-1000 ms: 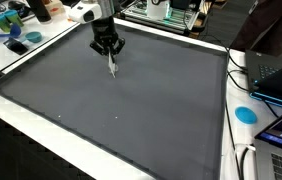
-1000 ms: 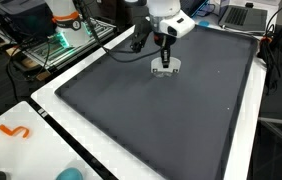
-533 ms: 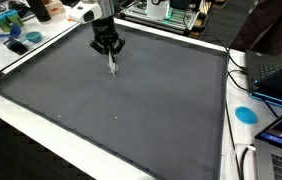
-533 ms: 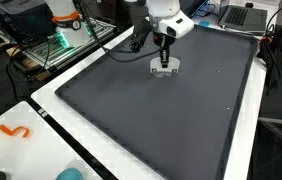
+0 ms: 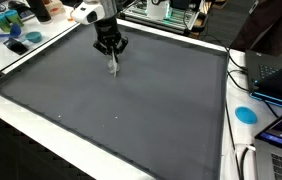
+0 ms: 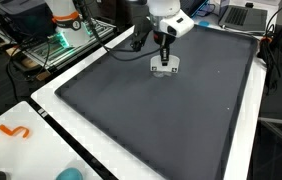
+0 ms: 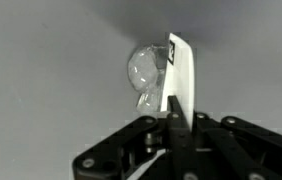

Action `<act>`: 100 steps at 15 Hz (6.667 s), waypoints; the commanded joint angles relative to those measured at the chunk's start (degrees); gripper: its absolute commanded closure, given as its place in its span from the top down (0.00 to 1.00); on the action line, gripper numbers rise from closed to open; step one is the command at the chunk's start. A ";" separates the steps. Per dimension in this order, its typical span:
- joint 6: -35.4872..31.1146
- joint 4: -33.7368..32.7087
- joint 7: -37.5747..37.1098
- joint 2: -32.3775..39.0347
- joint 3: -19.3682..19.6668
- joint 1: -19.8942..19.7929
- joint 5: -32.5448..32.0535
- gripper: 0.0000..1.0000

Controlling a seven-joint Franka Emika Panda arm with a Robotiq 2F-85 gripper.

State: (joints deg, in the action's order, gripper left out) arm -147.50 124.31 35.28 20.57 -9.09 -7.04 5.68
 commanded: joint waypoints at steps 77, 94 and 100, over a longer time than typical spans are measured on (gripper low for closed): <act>15.42 -0.61 -14.55 -14.01 4.48 9.64 -18.09 0.01; 29.19 -15.89 -45.27 -6.89 2.80 18.62 -33.39 0.01; 29.73 -19.94 -48.42 -1.33 4.27 19.63 -36.12 0.01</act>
State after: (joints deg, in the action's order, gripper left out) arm -119.47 107.05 -10.76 16.29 -6.17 11.29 -28.06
